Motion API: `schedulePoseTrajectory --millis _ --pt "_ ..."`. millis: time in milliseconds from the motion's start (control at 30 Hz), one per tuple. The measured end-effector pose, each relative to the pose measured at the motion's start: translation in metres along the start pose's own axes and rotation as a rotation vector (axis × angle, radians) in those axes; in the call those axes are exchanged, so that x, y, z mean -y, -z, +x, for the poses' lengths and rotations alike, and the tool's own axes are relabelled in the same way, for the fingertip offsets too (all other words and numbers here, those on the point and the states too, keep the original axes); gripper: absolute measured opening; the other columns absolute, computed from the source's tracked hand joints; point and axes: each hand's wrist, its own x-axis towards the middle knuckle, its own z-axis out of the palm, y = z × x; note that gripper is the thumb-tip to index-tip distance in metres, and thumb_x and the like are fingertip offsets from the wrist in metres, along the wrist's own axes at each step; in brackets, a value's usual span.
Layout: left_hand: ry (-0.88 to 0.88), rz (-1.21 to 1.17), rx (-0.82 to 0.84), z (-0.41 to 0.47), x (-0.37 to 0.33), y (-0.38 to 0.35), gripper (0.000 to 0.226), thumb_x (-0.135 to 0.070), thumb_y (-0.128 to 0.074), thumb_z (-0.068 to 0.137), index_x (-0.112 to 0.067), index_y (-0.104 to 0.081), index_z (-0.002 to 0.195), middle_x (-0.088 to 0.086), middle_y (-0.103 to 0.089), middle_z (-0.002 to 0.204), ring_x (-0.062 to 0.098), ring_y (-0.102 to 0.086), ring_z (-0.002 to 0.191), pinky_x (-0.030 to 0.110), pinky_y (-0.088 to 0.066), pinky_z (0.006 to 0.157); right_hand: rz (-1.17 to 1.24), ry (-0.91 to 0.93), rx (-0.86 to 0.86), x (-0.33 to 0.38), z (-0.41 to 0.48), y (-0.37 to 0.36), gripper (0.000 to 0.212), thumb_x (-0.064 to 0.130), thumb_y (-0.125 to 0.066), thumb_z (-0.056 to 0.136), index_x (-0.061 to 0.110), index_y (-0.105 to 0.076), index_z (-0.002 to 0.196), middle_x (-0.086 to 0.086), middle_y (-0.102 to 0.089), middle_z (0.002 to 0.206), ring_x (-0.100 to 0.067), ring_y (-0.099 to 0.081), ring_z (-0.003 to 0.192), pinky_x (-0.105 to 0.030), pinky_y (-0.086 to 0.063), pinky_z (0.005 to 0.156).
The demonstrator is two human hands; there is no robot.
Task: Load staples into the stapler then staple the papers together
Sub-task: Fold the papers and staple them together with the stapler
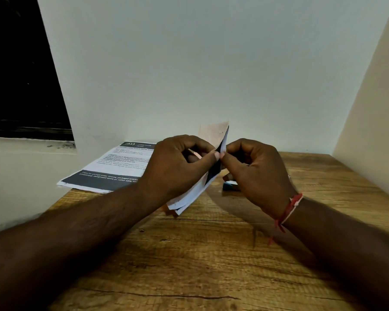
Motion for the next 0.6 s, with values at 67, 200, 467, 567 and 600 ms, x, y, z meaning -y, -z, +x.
schedulePoseTrajectory --millis 67,200,467,567,600 --pt "-0.009 -0.001 -0.018 0.0008 0.0000 0.0000 0.011 -0.027 -0.084 0.100 -0.029 -0.088 0.090 -0.012 -0.082 0.080 0.010 -0.078 0.074 0.030 -0.063 0.070 0.011 -0.007 -0.001 0.0002 -0.0004 0.0000 0.012 0.015 -0.075 0.101 0.018 -0.080 0.091 -0.003 -0.081 0.083 -0.021 -0.081 0.079 -0.050 -0.070 0.070" --pt "0.040 -0.046 -0.030 0.0014 -0.0002 -0.0017 0.016 -0.023 -0.082 0.102 -0.020 -0.088 0.087 -0.008 -0.082 0.077 0.003 -0.075 0.070 0.018 -0.057 0.069 0.132 -0.106 0.022 0.0040 -0.0015 0.0010 0.011 0.010 -0.073 0.102 0.005 -0.077 0.093 -0.014 -0.079 0.086 -0.016 -0.080 0.077 -0.049 -0.070 0.068" --pt "0.095 -0.135 -0.002 0.0007 0.0004 -0.0020 0.015 -0.020 -0.079 0.103 -0.019 -0.088 0.091 -0.006 -0.082 0.075 0.004 -0.074 0.070 0.018 -0.058 0.071 0.150 -0.075 0.031 0.0025 -0.0026 0.0014 0.012 0.008 -0.071 0.102 0.006 -0.075 0.090 -0.012 -0.077 0.084 -0.024 -0.080 0.081 -0.049 -0.071 0.071" --pt "0.071 -0.134 0.001 0.0010 0.0005 -0.0015 0.008 -0.023 -0.083 0.101 -0.022 -0.088 0.096 -0.006 -0.084 0.083 0.011 -0.079 0.078 0.033 -0.066 0.078 0.038 0.039 0.042 -0.0008 -0.0035 0.0008 0.015 0.013 -0.072 0.102 0.011 -0.073 0.087 -0.007 -0.075 0.081 -0.028 -0.077 0.079 -0.050 -0.068 0.071" --pt "0.067 -0.136 -0.008 0.0013 0.0001 -0.0013 0.004 -0.025 -0.085 0.099 -0.023 -0.088 0.096 -0.006 -0.085 0.085 0.015 -0.080 0.080 0.037 -0.067 0.079 -0.001 0.085 0.051 -0.0016 -0.0038 0.0003 0.016 0.014 -0.072 0.103 0.012 -0.073 0.086 -0.003 -0.075 0.080 -0.026 -0.077 0.076 -0.050 -0.066 0.070"
